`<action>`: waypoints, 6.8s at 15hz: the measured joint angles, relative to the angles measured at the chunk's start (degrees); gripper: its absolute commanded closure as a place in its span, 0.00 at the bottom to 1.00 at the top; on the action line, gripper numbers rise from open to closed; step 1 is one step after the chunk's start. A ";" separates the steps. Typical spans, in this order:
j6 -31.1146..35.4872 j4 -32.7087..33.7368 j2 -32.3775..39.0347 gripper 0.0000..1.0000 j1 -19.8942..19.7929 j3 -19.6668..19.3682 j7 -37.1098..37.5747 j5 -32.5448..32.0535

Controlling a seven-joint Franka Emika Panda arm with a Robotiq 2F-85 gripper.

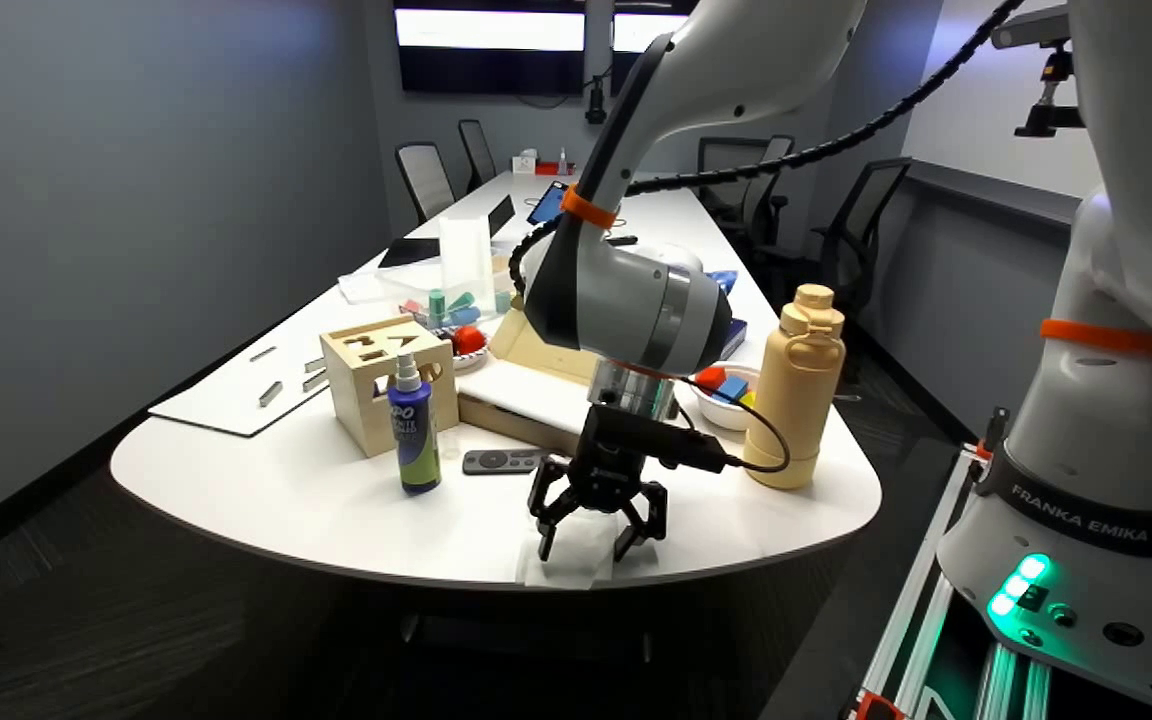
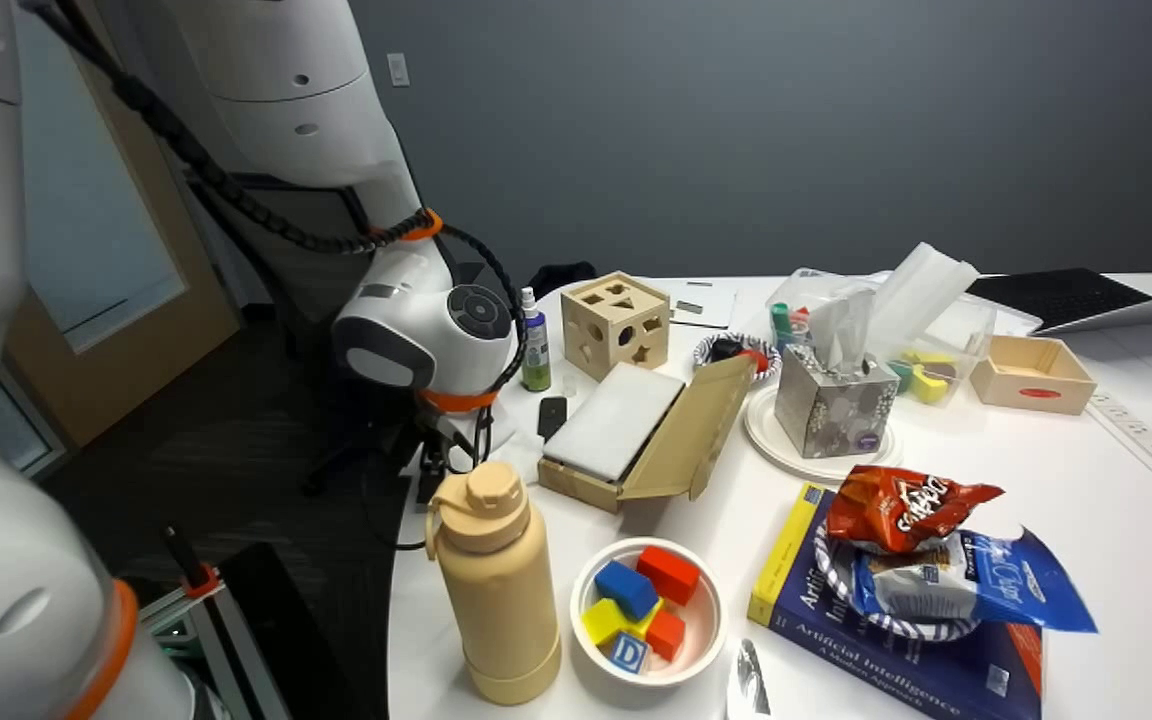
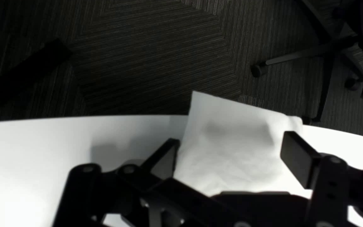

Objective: Fold the paper towel

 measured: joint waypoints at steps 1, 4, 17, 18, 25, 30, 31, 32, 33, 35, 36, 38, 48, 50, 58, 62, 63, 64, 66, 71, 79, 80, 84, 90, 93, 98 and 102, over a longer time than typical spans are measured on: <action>0.05 0.08 0.12 0.51 0.00 0.00 0.00 0.00; 0.17 0.14 0.37 0.74 0.00 -0.10 0.00 0.00; 0.22 2.37 0.16 0.98 -1.09 -1.53 0.46 0.01; 0.22 2.37 0.12 0.98 -1.39 -1.74 0.83 0.01; -6.59 1.78 -2.33 0.98 -3.61 -2.09 6.95 0.05; -16.11 -0.14 -7.31 0.98 -4.03 -2.57 12.50 0.16; -17.49 -0.49 -8.12 0.98 -4.06 -2.87 13.53 0.27; -18.72 -0.79 -8.70 0.98 -4.11 -3.27 14.26 0.57; -19.69 -0.98 -9.02 0.98 -4.26 -3.69 14.56 1.10; -21.19 -1.36 -9.08 0.98 -4.68 -4.71 14.44 2.56; -21.51 -1.63 -9.02 0.98 -4.94 -5.24 14.16 3.32; -22.23 -2.06 -8.59 0.98 -5.53 -6.26 13.06 4.44; -29.24 -2.51 -5.15 0.98 -7.53 -9.69 13.62 7.20; -29.28 -2.74 -4.82 0.98 -7.53 -9.87 15.46 7.20; -32.09 -3.06 -4.29 0.98 -7.47 -9.68 22.38 7.25; -35.42 -2.33 -4.19 0.98 -7.17 -9.26 21.24 7.33; -36.29 -1.90 -3.96 0.98 -7.10 -9.11 20.30 7.34; -37.21 -1.39 -3.58 0.98 -7.01 -8.99 19.11 7.34; -39.36 -0.29 -2.53 0.98 -6.86 -8.76 16.59 7.33; -43.94 2.79 1.56 0.98 -6.38 -8.49 9.96 6.95; -41.39 5.69 6.92 0.98 -5.75 -9.88 6.92 6.95; -41.02 5.90 7.19 0.98 -5.75 -10.03 6.92 6.98; -40.42 6.37 7.44 0.98 -5.76 -10.50 7.06 7.28; -40.33 6.67 7.04 0.98 -6.19 -11.43 7.69 10.11; -40.34 6.66 6.53 0.98 -6.90 -11.97 8.33 12.12; -40.37 6.21 5.04 0.98 -7.54 -12.27 9.33 14.31; -41.55 5.92 4.79 0.98 -7.44 -11.89 9.43 14.33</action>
